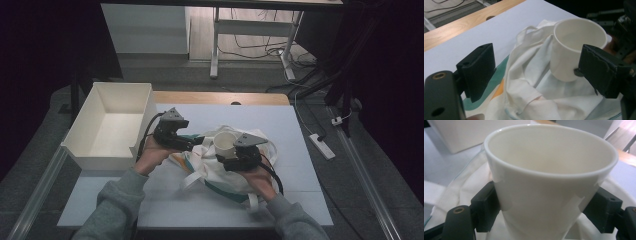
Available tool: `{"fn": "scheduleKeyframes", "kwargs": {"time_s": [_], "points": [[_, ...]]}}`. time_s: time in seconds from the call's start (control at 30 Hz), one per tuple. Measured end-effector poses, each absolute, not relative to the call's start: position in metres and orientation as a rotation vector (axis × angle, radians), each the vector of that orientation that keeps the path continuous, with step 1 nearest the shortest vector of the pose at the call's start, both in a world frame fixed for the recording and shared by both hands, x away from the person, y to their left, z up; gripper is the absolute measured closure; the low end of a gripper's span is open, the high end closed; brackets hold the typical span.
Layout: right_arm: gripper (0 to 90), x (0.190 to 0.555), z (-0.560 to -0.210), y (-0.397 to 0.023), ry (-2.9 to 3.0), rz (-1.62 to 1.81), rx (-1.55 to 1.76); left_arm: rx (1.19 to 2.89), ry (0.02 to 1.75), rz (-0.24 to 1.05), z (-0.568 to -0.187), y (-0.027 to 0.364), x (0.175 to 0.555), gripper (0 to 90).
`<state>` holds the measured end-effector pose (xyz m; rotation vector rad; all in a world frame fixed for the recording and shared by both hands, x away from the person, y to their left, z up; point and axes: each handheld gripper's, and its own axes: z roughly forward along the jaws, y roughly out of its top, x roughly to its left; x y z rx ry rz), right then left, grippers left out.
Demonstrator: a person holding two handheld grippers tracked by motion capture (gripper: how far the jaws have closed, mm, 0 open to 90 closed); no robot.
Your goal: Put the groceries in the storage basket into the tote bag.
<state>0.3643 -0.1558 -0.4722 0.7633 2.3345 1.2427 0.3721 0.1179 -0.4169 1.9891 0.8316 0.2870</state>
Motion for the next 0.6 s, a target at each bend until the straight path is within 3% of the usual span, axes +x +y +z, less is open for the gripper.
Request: {"fn": "scheduleKeyframes", "kwargs": {"time_s": [0.6], "points": [[22.0, 0.390, -0.500, -0.147, 2.329, 1.070, 0.747, 1.960, 0.872, 0.259, -0.420, 0.132, 0.377, 15.6]]}}
